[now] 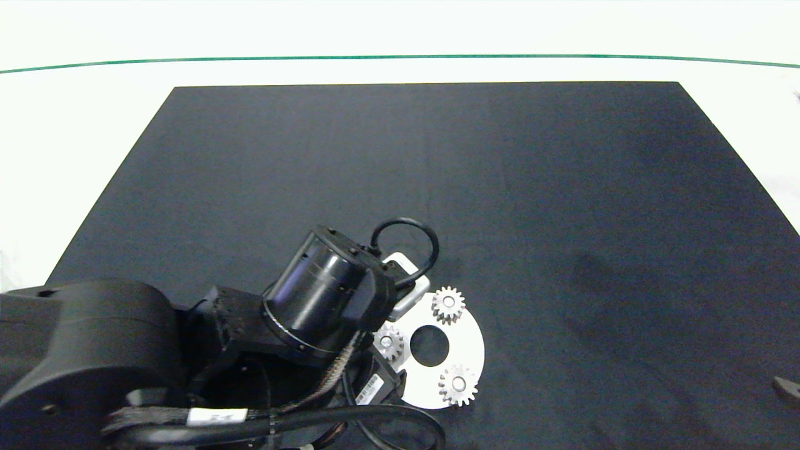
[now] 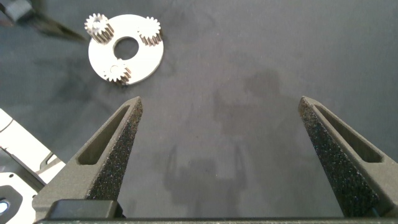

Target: Install three planetary gears onto the carrier pins

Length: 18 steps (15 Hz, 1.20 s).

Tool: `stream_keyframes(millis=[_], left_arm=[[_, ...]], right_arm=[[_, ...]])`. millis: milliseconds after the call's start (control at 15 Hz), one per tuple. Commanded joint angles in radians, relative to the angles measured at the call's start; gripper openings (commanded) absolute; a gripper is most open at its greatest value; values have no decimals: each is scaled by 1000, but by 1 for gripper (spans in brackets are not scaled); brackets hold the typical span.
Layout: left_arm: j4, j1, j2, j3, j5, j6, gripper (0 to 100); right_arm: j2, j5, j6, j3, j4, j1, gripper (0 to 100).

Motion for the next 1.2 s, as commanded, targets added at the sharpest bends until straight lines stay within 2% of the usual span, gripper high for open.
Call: stream_keyframes(millis=[67,200,267,333,400,467,533,667,800,867,933,1000,1067,1200], left_arm=[[4,118,-302,128,6,1,100],[-1,285,-443,187,6,1,100],[-2,358,-508,210,6,2,100],[-1,453,-590,237,4,-2,100],[-1,510,-643,251,4,-1,100],[-1,605,-730,274,4,-2,100],[3,665,-804,286,1,-2,100],[4,731,-937,331,1,-4,100],[4,756,-1051,385,2,-13,100],[3,763,-1132,426,2,-10,100],[4,785,-1199,455,4,-7,100],[6,820,-1249,487,4,-7,100],[6,869,-1304,523,4,-7,100],[7,915,-1408,592,2,-5,100]], right_arm=[[-2,-7,-8,6,3,-5,100],[1,-10,-26,15,3,-8,100],[1,-11,-26,20,3,-13,100],[0,-36,-26,20,3,-13,100],[-3,-70,-26,22,3,-14,100],[-14,-136,-31,34,3,-24,100],[-37,-163,-51,46,3,-50,100],[-91,-166,-97,81,3,-169,100],[-191,-174,-106,166,3,-277,100],[-276,-201,-123,226,8,-357,100],[-356,-226,-153,278,8,-424,100],[-430,-251,-167,311,8,-488,100],[-497,-264,-169,333,9,-554,100],[-609,-264,-167,379,9,-668,100]])
